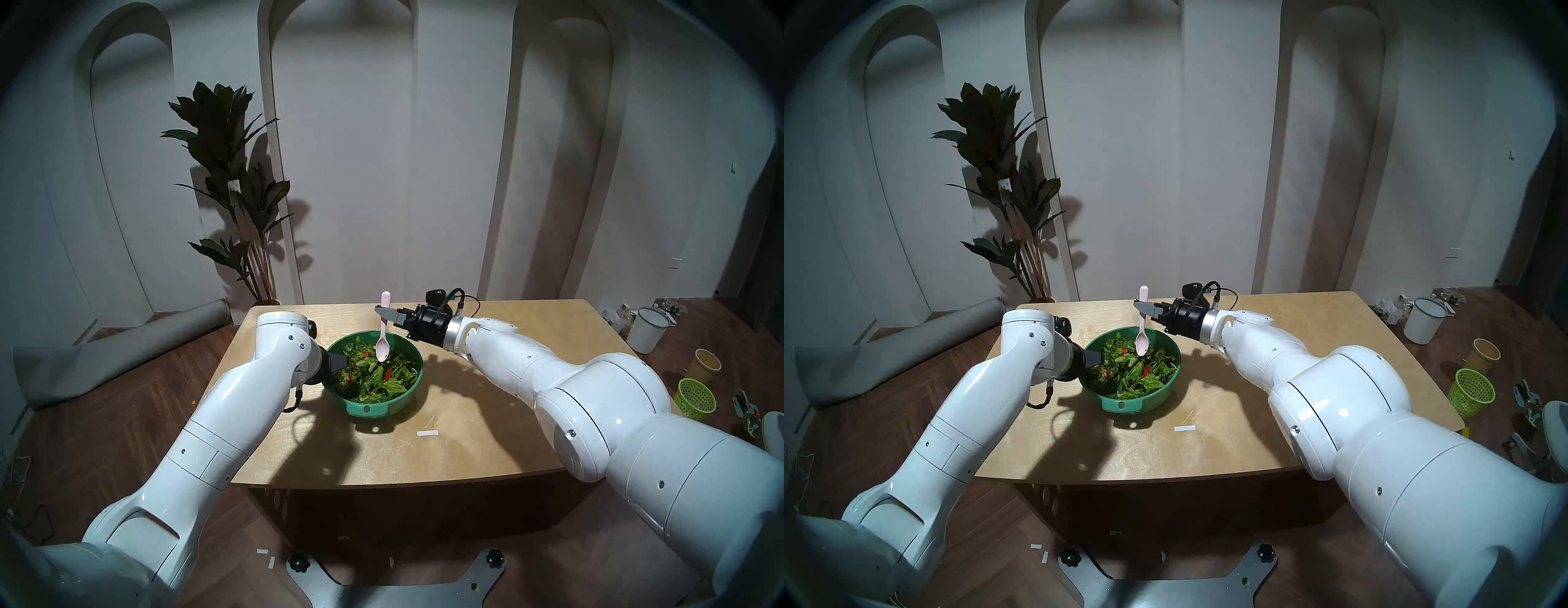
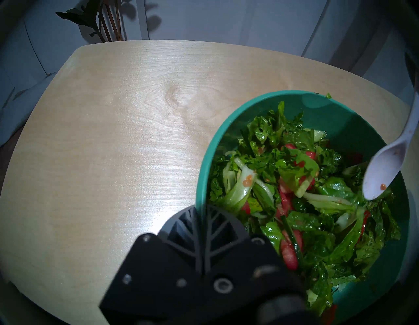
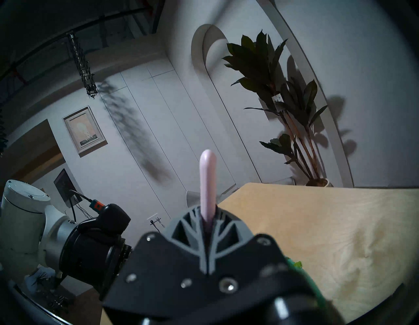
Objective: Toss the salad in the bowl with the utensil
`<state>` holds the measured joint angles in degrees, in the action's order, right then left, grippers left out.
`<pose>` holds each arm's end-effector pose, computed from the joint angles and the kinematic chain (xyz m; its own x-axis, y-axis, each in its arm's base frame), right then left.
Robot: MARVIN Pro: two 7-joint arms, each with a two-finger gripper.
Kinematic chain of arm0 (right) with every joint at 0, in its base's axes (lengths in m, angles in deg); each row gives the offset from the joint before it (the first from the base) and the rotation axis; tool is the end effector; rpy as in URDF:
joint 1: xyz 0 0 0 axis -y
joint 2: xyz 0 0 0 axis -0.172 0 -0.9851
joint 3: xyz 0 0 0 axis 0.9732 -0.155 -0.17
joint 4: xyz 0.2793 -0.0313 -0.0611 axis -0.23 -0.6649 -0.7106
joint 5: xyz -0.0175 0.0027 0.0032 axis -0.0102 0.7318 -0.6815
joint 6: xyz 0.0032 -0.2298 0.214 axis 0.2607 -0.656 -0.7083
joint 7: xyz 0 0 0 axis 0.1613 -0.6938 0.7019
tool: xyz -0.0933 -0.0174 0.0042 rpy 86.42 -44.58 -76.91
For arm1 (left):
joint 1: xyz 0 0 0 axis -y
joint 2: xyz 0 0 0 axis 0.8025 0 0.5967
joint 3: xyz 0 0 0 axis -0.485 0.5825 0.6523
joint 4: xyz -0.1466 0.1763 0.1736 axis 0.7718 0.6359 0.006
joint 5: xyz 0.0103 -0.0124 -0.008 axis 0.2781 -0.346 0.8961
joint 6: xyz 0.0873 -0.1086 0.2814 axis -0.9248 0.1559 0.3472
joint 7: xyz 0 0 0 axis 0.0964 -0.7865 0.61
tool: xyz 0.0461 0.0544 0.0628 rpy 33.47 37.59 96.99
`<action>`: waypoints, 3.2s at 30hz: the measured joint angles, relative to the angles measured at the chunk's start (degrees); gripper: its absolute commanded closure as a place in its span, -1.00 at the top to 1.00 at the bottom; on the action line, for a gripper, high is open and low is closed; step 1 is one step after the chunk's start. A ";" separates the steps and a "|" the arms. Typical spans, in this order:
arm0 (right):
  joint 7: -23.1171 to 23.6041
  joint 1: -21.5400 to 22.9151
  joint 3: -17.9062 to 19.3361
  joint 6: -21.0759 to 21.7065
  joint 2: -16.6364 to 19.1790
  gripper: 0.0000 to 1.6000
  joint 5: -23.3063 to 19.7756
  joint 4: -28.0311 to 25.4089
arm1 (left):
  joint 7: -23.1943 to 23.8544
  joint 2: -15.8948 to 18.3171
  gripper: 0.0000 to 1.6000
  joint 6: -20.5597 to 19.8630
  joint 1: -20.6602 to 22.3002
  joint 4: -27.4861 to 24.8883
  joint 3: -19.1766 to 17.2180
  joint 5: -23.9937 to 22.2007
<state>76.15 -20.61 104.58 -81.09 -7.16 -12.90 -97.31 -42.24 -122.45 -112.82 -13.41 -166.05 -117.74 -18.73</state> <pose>0.5772 0.0871 -0.2680 0.3955 -0.2350 0.8879 0.8141 -0.3579 -0.4573 0.4674 -0.0130 -0.2596 0.7939 0.0818 0.6025 0.0519 -0.9964 0.0670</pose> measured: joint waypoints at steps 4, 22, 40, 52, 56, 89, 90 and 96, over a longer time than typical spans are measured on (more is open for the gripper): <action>-0.64 0.81 -0.53 -1.29 1.32 -1.00 0.87 -0.07 | 0.01 -0.03 -1.00 0.00 -0.03 0.00 0.00 0.15; -8.17 -0.70 -5.63 -5.66 -0.23 -1.00 7.18 0.78 | 0.12 -0.07 -1.00 0.00 -0.11 -0.02 0.06 0.71; -3.14 -0.99 0.56 11.21 -4.40 -1.00 1.59 2.69 | 0.02 -0.33 -1.00 0.00 -0.16 -0.04 -0.17 0.68; 1.15 0.23 2.44 18.58 -4.05 -1.00 0.29 2.29 | -0.04 -0.46 -1.00 0.00 -0.13 -0.02 -0.50 -0.87; 1.60 0.38 2.65 18.16 -3.13 -1.00 0.28 1.96 | -0.04 -0.45 -1.00 0.00 -0.12 -0.02 -0.50 -1.20; 5.92 -5.76 16.09 -2.52 1.41 -1.00 -9.05 -5.34 | 0.25 0.25 -1.00 0.00 -0.05 -0.16 0.47 -0.22; 5.71 -6.07 16.34 -2.57 1.38 -1.00 -9.25 -5.30 | 0.25 0.27 -1.00 0.00 -0.05 -0.16 0.49 -0.21; 4.24 -7.60 17.96 -2.80 1.19 -1.00 -10.44 -5.30 | 0.34 0.37 -1.00 0.00 -0.05 -0.18 0.54 -0.15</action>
<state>80.39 -28.21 122.55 -83.89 -5.98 -23.34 -102.60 -41.89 -122.08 -112.82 -13.46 -166.23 -117.21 -18.88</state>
